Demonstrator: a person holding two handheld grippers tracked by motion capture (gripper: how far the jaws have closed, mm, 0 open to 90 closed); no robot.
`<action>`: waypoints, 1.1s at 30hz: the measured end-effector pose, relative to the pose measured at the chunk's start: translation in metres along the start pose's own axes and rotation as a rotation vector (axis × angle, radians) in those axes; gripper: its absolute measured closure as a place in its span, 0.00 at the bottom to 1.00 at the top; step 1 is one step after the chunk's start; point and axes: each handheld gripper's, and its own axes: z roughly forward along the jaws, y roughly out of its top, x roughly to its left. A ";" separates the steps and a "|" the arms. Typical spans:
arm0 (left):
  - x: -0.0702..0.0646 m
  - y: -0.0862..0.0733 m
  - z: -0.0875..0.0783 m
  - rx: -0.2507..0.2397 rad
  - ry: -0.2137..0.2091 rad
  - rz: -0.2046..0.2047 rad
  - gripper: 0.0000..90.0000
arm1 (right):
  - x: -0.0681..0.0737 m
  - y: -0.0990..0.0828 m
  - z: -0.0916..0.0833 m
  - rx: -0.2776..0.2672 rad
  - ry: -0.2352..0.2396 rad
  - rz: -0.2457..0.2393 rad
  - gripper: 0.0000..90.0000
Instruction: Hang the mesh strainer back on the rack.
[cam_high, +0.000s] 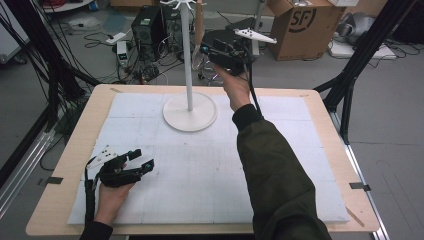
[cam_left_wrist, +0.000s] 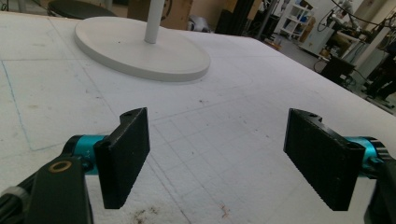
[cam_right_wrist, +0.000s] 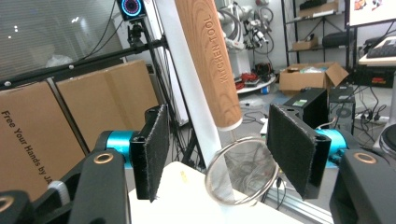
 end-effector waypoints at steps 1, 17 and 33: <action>0.000 0.000 0.000 0.001 0.000 0.004 0.26 | 0.000 -0.002 -0.003 0.003 -0.003 -0.002 0.42; -0.006 0.009 0.009 -0.018 -0.004 0.029 0.26 | 0.009 -0.047 -0.070 0.103 -0.038 -0.015 0.34; -0.007 0.008 0.013 0.000 0.001 0.039 0.26 | -0.001 -0.111 -0.116 0.228 -0.060 0.005 0.30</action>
